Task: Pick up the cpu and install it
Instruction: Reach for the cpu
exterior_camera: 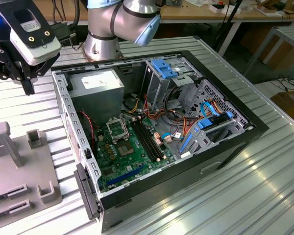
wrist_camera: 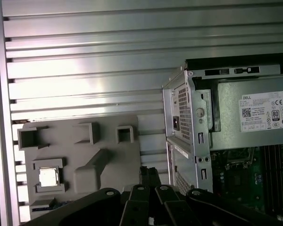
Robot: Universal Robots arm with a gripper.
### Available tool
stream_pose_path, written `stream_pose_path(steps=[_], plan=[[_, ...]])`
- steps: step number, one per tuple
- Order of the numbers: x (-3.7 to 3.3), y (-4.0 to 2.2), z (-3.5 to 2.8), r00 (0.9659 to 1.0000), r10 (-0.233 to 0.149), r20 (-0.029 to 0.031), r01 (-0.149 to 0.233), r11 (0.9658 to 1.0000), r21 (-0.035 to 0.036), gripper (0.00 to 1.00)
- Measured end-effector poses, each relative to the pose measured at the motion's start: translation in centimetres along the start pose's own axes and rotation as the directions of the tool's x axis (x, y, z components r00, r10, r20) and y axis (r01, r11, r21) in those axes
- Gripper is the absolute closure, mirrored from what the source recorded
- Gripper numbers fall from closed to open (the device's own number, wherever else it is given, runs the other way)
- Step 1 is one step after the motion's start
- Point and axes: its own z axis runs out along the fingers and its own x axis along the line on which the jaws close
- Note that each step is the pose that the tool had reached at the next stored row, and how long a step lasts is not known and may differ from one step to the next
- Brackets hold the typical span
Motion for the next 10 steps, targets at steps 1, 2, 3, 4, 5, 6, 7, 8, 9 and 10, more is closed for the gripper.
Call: stream_pose_path(steps=[1, 2, 3, 4, 5, 6, 7, 8, 9, 10], plan=[[0.1, -0.01, 0.01, 1.0, 0.0, -0.0002, 0.0, 1.0, 0.0, 0.89], [0.2, -0.03, 0.02, 1.0, 0.0, -0.0005, 0.0, 1.0, 0.0001, 0.89], [0.36, -0.05, 0.04, 1.0, 0.0, -0.001, 0.0, 1.0, 0.0001, 0.89], [0.45, -0.06, 0.04, 1.0, 0.0, -0.0013, 0.0, 1.0, 0.0001, 0.89], [0.55, -0.07, 0.06, 1.0, 0.0, -0.0014, 0.0, 1.0, 0.0001, 0.89], [0.65, -0.08, 0.07, 1.0, 0.0, -0.0017, 0.0, 1.0, 0.0001, 0.89], [0.68, -0.09, 0.07, 1.0, 0.0, -0.0018, 0.0, 1.0, 0.0001, 0.89], [0.68, -0.09, 0.07, 1.0, 0.0, -0.0018, 0.0, 1.0, 0.0002, 0.89], [0.69, -0.09, 0.07, 1.0, 0.0, -0.0018, 0.0, 1.0, 0.0001, 0.89], [0.7, -0.09, 0.07, 1.0, 0.0, -0.0019, 0.0, 1.0, 0.0001, 0.89]])
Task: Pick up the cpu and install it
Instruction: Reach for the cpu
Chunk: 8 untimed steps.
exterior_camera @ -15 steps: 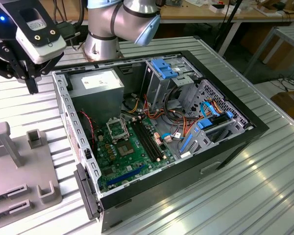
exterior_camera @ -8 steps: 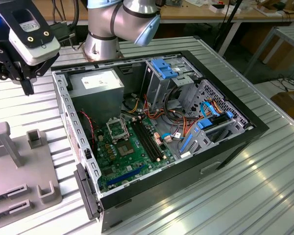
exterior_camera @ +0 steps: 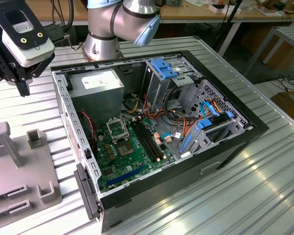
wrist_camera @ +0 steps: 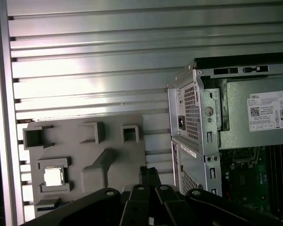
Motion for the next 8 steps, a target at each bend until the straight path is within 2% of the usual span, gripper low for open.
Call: stream_pose_path(steps=[5, 8], plan=[[0.08, 0.0, 0.0, 1.0, 0.0, 0.0, 0.0, 1.0, 0.0001, 0.89], [0.45, -0.03, 0.0, 1.0, 0.0, 0.0, 0.0, 1.0, 0.0001, 0.89]])
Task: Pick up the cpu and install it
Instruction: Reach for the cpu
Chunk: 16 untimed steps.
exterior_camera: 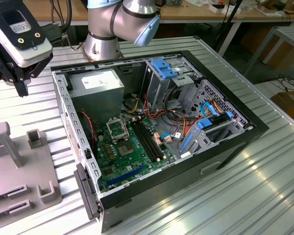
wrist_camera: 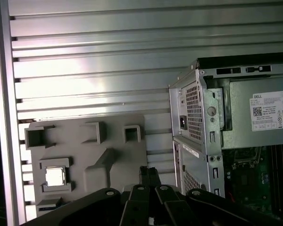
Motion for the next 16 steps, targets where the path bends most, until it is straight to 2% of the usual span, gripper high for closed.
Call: stream_pose_path(steps=[5, 8, 14, 16], plan=[[1.07, -0.09, 0.0, 1.0, 0.0, 0.0, 0.0, 1.0, 0.0, 0.89], [2.18, -0.19, 0.01, 1.0, 0.0, -0.0011, 0.0, 1.0, 0.0001, 0.89], [4.01, -0.35, 0.1, 1.0, 0.0, -0.0081, 0.0, 1.0, 0.0006, 0.89], [4.49, -0.39, 0.17, 0.9999, 0.001, -0.0126, -0.001, 1.0, 0.0009, 0.89]])
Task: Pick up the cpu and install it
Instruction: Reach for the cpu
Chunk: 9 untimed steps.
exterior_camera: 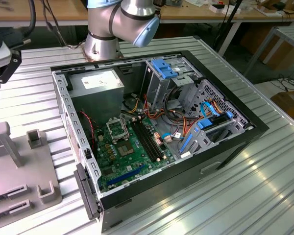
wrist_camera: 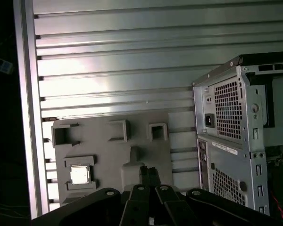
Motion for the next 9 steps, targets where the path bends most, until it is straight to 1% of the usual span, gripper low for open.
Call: stream_pose_path(steps=[2, 5, 6, 8, 9], plan=[[0.54, -0.04, 0.08, 1.0, 0.0, -0.0059, 0.0, 1.0, 0.0005, 0.89], [1.04, -0.09, 0.16, 0.9999, 0.001, -0.0126, -0.001, 1.0, 0.0011, 0.89], [1.24, -0.11, 0.25, 0.9998, 0.001, -0.0182, -0.001, 1.0, 0.0014, 0.89], [1.24, -0.11, 0.26, 0.9998, 0.001, -0.0183, -0.001, 1.0, 0.0015, 0.89], [1.48, -0.12, 0.27, 0.9998, 0.001, -0.0182, -0.001, 1.0, 0.0014, 0.89]])
